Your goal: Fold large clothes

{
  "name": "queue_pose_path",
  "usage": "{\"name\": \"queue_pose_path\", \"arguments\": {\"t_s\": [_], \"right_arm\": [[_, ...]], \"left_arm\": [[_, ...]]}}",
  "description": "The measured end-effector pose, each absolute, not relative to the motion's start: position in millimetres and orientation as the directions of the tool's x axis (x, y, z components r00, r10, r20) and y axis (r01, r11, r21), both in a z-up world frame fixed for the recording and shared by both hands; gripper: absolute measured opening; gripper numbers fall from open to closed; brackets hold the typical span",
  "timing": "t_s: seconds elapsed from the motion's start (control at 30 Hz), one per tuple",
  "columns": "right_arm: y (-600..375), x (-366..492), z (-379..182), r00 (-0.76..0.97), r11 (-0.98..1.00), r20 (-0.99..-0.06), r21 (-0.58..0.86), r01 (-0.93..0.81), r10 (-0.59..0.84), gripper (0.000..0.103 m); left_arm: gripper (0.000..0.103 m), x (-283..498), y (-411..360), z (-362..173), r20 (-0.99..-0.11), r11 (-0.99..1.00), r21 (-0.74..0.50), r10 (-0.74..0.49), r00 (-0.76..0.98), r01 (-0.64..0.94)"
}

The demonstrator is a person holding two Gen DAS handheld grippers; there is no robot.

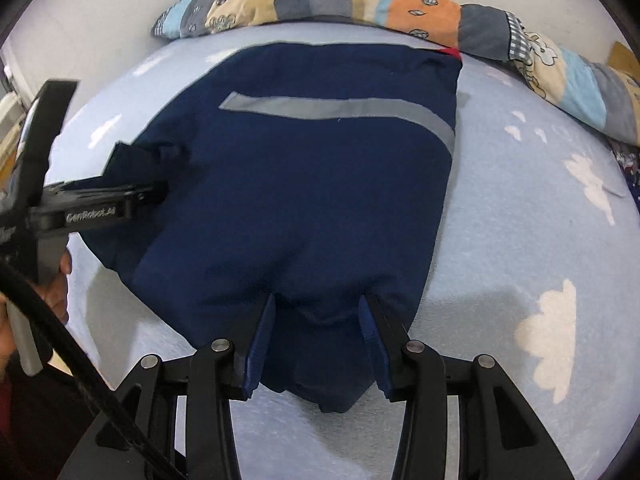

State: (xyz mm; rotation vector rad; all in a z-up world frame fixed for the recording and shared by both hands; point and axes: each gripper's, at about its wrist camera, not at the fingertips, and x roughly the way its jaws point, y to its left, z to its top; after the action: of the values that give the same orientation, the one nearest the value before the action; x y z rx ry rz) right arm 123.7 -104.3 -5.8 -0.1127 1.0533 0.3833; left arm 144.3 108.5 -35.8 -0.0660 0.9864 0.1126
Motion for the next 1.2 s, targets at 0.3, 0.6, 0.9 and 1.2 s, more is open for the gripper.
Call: {"name": "queue_pose_path", "arguments": {"t_s": [0.3,0.6,0.9,1.2], "right_arm": [[-118,103,33,0.48,0.907,-0.805,0.161,-0.389,0.349,0.048],[-98,115,0,0.389,0.902,-0.867,0.14,-0.409,0.311,0.051],[-165,125,43,0.478,0.897,-0.761,0.339,-0.284,0.438,0.061],[-161,131,21,0.407,0.898,-0.802,0.367,-0.242,0.438,0.061]], "left_arm": [[0.096,88,59,-24,-0.777,0.999,0.029,0.036,0.629,-0.021],[0.096,105,93,-57,-0.863,0.989,-0.088,-0.014,0.505,-0.122],[0.096,109,129,-13,-0.768,0.966,-0.206,-0.063,0.638,-0.154],[0.096,133,114,-41,-0.849,0.976,-0.043,0.077,0.522,-0.214]]}}
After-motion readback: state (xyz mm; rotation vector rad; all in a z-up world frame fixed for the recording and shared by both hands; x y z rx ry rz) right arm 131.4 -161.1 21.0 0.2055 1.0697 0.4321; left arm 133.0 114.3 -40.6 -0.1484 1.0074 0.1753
